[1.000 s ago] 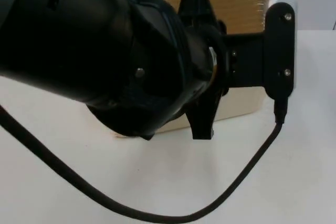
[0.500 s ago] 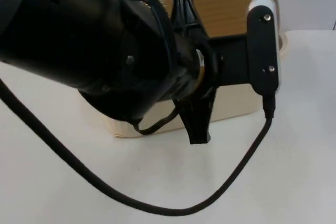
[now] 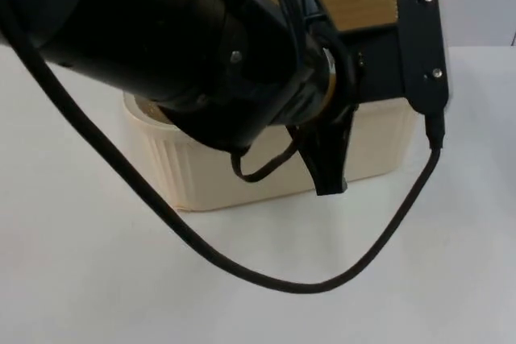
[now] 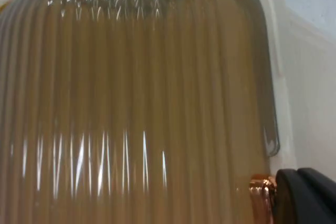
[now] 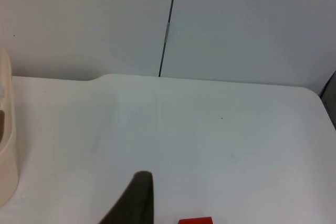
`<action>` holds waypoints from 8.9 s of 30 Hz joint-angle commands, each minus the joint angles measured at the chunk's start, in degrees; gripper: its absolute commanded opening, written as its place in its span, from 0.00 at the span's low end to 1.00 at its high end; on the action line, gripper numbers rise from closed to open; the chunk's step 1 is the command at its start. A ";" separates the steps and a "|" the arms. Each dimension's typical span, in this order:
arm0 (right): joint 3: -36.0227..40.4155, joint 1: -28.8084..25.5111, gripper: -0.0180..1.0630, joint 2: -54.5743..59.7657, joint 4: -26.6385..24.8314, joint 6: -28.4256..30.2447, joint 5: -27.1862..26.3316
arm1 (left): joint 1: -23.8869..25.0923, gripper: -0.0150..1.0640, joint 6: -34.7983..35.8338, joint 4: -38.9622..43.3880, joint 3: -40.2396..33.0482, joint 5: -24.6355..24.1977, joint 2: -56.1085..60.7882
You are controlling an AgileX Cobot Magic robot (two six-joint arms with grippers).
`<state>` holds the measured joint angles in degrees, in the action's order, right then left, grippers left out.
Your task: Open the box lid with the left hand, place the block into the box with the right hand, then close the box lid with the left hand.
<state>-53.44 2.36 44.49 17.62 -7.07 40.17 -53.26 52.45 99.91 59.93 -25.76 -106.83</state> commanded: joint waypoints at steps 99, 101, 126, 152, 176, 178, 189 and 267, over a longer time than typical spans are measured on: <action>-0.49 0.15 0.99 -0.08 0.33 -0.80 -0.92 | 6.64 0.01 -17.56 -35.06 9.78 -1.39 2.97; -0.49 0.15 0.99 -0.08 0.33 -0.80 -0.92 | 6.64 0.01 -21.41 -40.97 8.17 2.49 5.09; -0.49 0.15 0.99 -0.08 -0.35 -1.56 -0.92 | 42.79 0.01 -6.63 -65.25 -6.67 14.40 41.25; -0.49 0.15 0.99 -0.08 -0.34 -1.95 -0.54 | 39.99 0.97 -15.68 -68.08 -6.67 10.79 37.33; -0.49 0.15 0.99 -0.08 0.39 -1.95 -3.92 | 39.99 0.55 -15.80 -69.38 -6.67 12.90 40.68; -0.49 0.15 0.99 -0.08 1.60 -1.95 -4.93 | 39.99 0.55 -15.80 -69.38 -6.67 10.81 40.68; -0.92 0.15 0.99 5.41 1.74 -3.54 -5.53 | 39.99 0.55 -15.80 -69.52 -6.67 7.04 40.68; -10.79 -16.46 0.24 69.80 -13.82 18.60 -9.51 | 39.99 0.55 -16.58 -69.60 -6.67 6.82 41.83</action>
<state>-63.94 -14.05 114.87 2.64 11.96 30.67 -12.94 35.90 30.25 53.44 -18.84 -65.49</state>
